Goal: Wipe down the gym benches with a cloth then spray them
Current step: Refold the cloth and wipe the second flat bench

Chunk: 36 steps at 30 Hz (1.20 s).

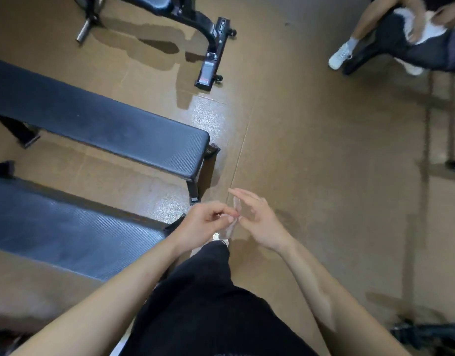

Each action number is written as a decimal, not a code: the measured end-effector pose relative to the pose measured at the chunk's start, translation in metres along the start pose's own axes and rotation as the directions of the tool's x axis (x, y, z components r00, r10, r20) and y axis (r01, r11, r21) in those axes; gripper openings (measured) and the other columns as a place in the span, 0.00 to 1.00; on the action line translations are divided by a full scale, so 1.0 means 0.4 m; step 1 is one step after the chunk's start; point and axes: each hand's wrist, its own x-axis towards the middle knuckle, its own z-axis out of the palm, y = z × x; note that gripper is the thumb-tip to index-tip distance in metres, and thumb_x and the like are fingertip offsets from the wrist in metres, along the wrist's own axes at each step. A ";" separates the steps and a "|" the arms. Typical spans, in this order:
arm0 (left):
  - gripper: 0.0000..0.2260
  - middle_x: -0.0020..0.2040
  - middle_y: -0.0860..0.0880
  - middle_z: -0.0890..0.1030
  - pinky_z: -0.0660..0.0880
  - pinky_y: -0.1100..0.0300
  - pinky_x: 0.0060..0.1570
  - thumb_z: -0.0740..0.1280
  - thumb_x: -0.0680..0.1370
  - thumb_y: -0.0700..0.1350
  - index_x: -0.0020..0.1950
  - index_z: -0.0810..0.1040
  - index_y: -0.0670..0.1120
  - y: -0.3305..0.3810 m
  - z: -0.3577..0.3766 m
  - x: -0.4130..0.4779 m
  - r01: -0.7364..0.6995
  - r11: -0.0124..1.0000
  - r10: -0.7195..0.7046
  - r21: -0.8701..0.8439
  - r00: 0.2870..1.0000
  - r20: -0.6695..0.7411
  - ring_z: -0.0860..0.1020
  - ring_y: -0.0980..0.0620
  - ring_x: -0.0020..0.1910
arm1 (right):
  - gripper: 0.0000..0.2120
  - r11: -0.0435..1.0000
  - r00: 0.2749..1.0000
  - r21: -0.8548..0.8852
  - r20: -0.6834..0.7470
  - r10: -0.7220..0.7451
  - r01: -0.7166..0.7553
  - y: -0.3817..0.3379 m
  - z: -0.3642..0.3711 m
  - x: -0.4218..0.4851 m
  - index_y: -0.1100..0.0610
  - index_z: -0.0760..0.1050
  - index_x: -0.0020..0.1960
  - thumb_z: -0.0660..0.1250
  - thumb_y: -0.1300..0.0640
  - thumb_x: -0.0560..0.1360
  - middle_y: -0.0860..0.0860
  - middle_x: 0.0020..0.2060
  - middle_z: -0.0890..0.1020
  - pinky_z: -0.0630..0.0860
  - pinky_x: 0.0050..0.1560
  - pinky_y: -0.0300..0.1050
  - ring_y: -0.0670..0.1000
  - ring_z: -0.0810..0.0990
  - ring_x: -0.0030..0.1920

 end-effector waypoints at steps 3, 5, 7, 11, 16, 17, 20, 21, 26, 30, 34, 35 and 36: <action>0.07 0.46 0.53 0.85 0.71 0.67 0.43 0.71 0.80 0.37 0.54 0.86 0.45 0.042 -0.079 0.100 -0.035 0.999 0.034 -0.015 0.998 -0.050 0.78 0.60 0.41 | 0.15 0.997 0.992 -0.067 0.115 0.046 -0.038 -0.023 -0.101 0.143 0.47 0.79 0.63 0.67 0.61 0.79 0.41 0.60 0.78 0.66 0.69 0.51 0.38 0.70 0.63; 0.07 0.46 0.53 0.85 0.71 0.67 0.44 0.72 0.79 0.37 0.54 0.85 0.45 0.066 -0.125 0.165 -0.034 0.999 0.033 -0.014 0.995 -0.098 0.78 0.60 0.41 | 0.07 0.991 0.991 -0.125 0.122 0.052 -0.037 -0.036 -0.165 0.231 0.45 0.81 0.55 0.69 0.54 0.79 0.42 0.53 0.81 0.71 0.64 0.51 0.45 0.74 0.59; 0.07 0.45 0.57 0.85 0.71 0.68 0.44 0.73 0.79 0.39 0.55 0.84 0.47 0.079 -0.163 0.223 0.006 1.000 -0.005 0.006 0.987 -0.159 0.79 0.61 0.42 | 0.04 0.990 0.990 -0.136 0.133 0.049 -0.031 -0.052 -0.226 0.311 0.42 0.80 0.48 0.70 0.52 0.78 0.41 0.48 0.82 0.73 0.55 0.43 0.43 0.77 0.53; 0.10 0.46 0.62 0.85 0.78 0.59 0.46 0.73 0.77 0.52 0.58 0.85 0.55 0.075 -0.217 0.345 0.111 0.983 -0.072 0.143 0.966 -0.249 0.82 0.60 0.44 | 0.08 0.989 0.988 -0.145 0.152 0.039 -0.016 -0.067 -0.326 0.476 0.43 0.78 0.42 0.72 0.55 0.77 0.42 0.40 0.83 0.71 0.42 0.31 0.38 0.79 0.41; 0.12 0.45 0.59 0.84 0.78 0.49 0.46 0.68 0.77 0.58 0.57 0.85 0.59 0.038 -0.261 0.497 0.240 0.954 -0.153 0.178 0.905 -0.397 0.80 0.58 0.42 | 0.04 0.985 0.974 -0.166 0.228 0.001 0.038 -0.045 -0.416 0.704 0.51 0.81 0.43 0.72 0.57 0.76 0.49 0.39 0.84 0.75 0.47 0.42 0.45 0.77 0.40; 0.12 0.46 0.58 0.84 0.78 0.49 0.46 0.67 0.78 0.58 0.59 0.84 0.60 0.037 -0.267 0.526 0.255 0.951 -0.161 0.176 0.891 -0.424 0.80 0.58 0.42 | 0.04 0.980 0.964 -0.187 0.265 -0.014 0.065 -0.044 -0.435 0.756 0.50 0.81 0.43 0.72 0.56 0.76 0.47 0.38 0.83 0.75 0.46 0.41 0.44 0.77 0.39; 0.13 0.45 0.58 0.82 0.77 0.51 0.46 0.63 0.79 0.61 0.59 0.83 0.61 0.037 -0.278 0.614 0.290 0.943 -0.173 0.164 0.845 -0.506 0.79 0.58 0.43 | 0.08 0.965 0.929 -0.222 0.365 -0.052 0.141 -0.050 -0.479 0.905 0.45 0.78 0.41 0.72 0.55 0.77 0.39 0.32 0.80 0.71 0.38 0.32 0.39 0.76 0.35; 0.14 0.44 0.58 0.81 0.77 0.50 0.45 0.62 0.79 0.61 0.58 0.83 0.61 0.038 -0.280 0.642 0.319 0.937 -0.194 0.143 0.815 -0.547 0.78 0.58 0.43 | 0.08 0.959 0.916 -0.231 0.397 -0.059 0.162 -0.054 -0.489 0.954 0.46 0.78 0.41 0.72 0.56 0.77 0.38 0.30 0.79 0.70 0.36 0.31 0.38 0.76 0.33; 0.07 0.43 0.57 0.81 0.78 0.50 0.46 0.69 0.80 0.54 0.51 0.85 0.54 0.021 -0.276 0.742 0.540 0.841 -0.386 -0.020 0.574 -0.723 0.79 0.55 0.43 | 0.05 0.911 0.815 -0.308 0.577 -0.049 0.273 -0.074 -0.489 1.169 0.53 0.79 0.42 0.72 0.57 0.76 0.42 0.32 0.77 0.68 0.36 0.32 0.39 0.75 0.32; 0.04 0.46 0.55 0.83 0.71 0.60 0.40 0.71 0.80 0.50 0.52 0.84 0.52 -0.012 -0.284 0.772 0.640 0.746 -0.505 -0.186 0.361 -0.784 0.79 0.55 0.42 | 0.05 0.858 0.715 -0.347 0.699 -0.033 0.378 -0.112 -0.428 1.307 0.54 0.77 0.42 0.71 0.57 0.77 0.45 0.37 0.80 0.69 0.37 0.30 0.40 0.76 0.37; 0.04 0.47 0.54 0.82 0.79 0.57 0.44 0.71 0.81 0.49 0.52 0.84 0.53 -0.091 -0.318 0.774 0.652 0.659 -0.588 -0.374 0.137 -0.797 0.81 0.54 0.44 | 0.05 0.764 0.623 -0.357 0.779 -0.074 0.538 -0.136 -0.309 1.414 0.54 0.78 0.43 0.71 0.57 0.77 0.44 0.39 0.80 0.73 0.40 0.29 0.43 0.78 0.41; 0.04 0.48 0.54 0.82 0.81 0.55 0.47 0.71 0.81 0.48 0.53 0.84 0.52 -0.113 -0.332 0.775 0.638 0.651 -0.594 -0.411 0.090 -0.800 0.81 0.53 0.45 | 0.04 0.747 0.615 -0.358 0.784 -0.086 0.561 -0.132 -0.270 1.440 0.55 0.79 0.44 0.71 0.57 0.77 0.46 0.42 0.81 0.77 0.44 0.36 0.45 0.80 0.43; 0.04 0.49 0.53 0.81 0.81 0.53 0.49 0.71 0.81 0.46 0.53 0.84 0.51 -0.134 -0.347 0.777 0.617 0.645 -0.602 -0.451 0.046 -0.797 0.81 0.53 0.46 | 0.04 0.738 0.609 -0.360 0.788 -0.086 0.570 -0.126 -0.234 1.461 0.55 0.80 0.44 0.71 0.57 0.77 0.48 0.43 0.82 0.79 0.46 0.41 0.47 0.80 0.44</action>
